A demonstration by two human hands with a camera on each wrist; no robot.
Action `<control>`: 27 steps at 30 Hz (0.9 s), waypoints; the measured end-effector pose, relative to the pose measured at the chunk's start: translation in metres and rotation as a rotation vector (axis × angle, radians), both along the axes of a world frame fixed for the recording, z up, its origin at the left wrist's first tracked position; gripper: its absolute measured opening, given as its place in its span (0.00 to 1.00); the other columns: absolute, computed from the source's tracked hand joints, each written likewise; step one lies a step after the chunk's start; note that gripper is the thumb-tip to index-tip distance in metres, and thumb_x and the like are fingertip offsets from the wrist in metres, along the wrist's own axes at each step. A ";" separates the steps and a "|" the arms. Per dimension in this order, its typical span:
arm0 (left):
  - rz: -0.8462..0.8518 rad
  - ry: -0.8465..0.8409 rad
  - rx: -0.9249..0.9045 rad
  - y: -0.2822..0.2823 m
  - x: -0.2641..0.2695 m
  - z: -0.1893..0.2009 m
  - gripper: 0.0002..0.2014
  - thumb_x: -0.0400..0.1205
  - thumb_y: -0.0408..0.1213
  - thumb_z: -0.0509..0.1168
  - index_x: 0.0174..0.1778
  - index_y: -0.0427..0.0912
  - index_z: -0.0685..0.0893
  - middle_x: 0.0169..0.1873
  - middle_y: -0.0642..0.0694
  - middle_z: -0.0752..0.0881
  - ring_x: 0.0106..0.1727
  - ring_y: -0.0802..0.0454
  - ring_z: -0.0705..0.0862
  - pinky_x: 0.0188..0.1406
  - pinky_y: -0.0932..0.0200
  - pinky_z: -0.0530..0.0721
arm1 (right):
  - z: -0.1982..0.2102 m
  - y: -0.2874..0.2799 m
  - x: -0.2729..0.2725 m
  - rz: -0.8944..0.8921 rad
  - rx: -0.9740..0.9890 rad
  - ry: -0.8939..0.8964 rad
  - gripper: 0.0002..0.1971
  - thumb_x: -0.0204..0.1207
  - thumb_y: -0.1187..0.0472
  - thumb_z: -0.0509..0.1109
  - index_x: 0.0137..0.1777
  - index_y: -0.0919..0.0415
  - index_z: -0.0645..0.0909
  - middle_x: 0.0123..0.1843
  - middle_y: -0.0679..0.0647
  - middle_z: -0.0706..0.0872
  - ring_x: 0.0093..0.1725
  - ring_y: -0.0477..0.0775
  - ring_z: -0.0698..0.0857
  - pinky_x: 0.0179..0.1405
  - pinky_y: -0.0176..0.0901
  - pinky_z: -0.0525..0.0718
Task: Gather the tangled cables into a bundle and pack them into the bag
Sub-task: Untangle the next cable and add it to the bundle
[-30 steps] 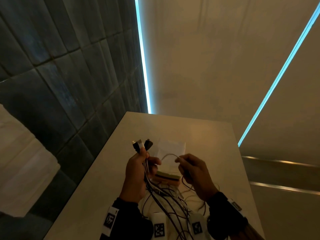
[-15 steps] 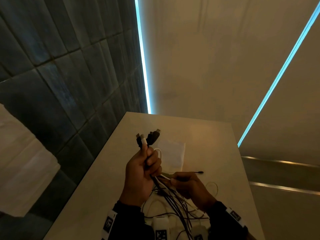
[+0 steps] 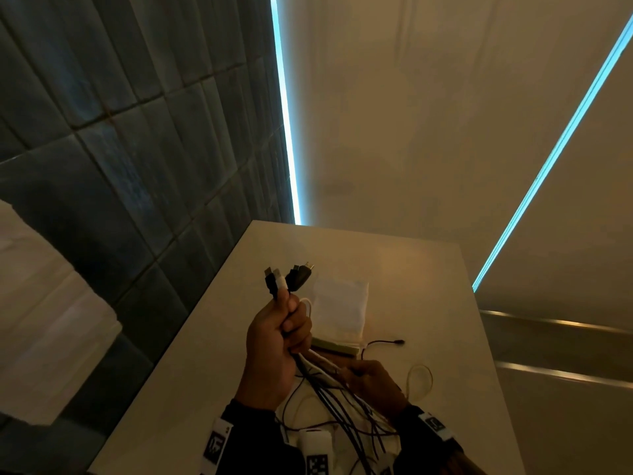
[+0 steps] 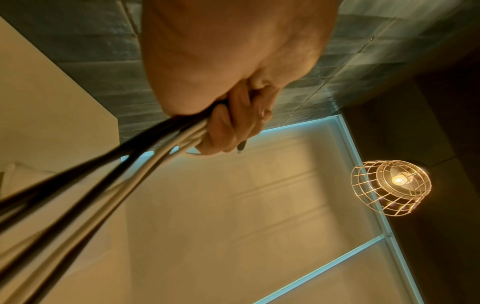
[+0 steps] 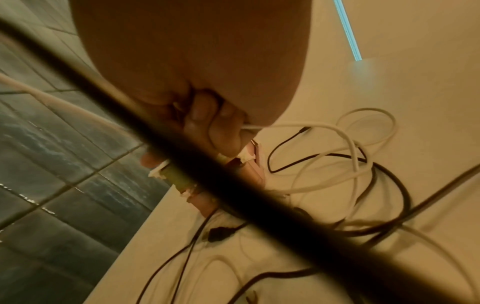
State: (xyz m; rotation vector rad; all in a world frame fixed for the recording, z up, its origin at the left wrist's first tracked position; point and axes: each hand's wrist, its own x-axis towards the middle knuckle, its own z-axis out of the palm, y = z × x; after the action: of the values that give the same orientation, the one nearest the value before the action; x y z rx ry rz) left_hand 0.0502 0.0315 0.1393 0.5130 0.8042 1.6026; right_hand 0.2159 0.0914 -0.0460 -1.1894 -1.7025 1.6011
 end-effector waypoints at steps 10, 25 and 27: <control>0.066 0.063 -0.032 -0.001 -0.009 0.002 0.16 0.84 0.46 0.54 0.33 0.42 0.70 0.21 0.53 0.63 0.18 0.59 0.57 0.17 0.64 0.56 | -0.009 0.004 0.032 -0.241 -0.124 -0.314 0.21 0.78 0.63 0.67 0.21 0.53 0.81 0.20 0.46 0.78 0.23 0.45 0.74 0.31 0.41 0.72; 0.012 -0.115 -0.184 0.010 0.015 0.004 0.18 0.86 0.48 0.55 0.35 0.40 0.75 0.25 0.43 0.75 0.29 0.46 0.79 0.44 0.47 0.82 | 0.152 -0.013 0.002 0.059 -0.050 0.341 0.08 0.76 0.72 0.67 0.35 0.69 0.82 0.21 0.44 0.75 0.20 0.40 0.68 0.21 0.29 0.64; -0.003 -0.171 -0.113 0.010 0.014 0.006 0.19 0.87 0.48 0.53 0.32 0.43 0.73 0.24 0.47 0.70 0.25 0.50 0.74 0.41 0.50 0.78 | 0.138 -0.012 0.006 0.063 -0.105 0.310 0.07 0.72 0.64 0.72 0.35 0.65 0.85 0.21 0.47 0.72 0.21 0.44 0.64 0.22 0.36 0.58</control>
State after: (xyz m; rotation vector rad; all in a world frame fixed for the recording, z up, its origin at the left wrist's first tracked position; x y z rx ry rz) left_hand 0.0639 0.0420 0.1454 0.2920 0.7597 1.5650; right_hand 0.2218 0.0797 0.0924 -0.8857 -1.4853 1.8250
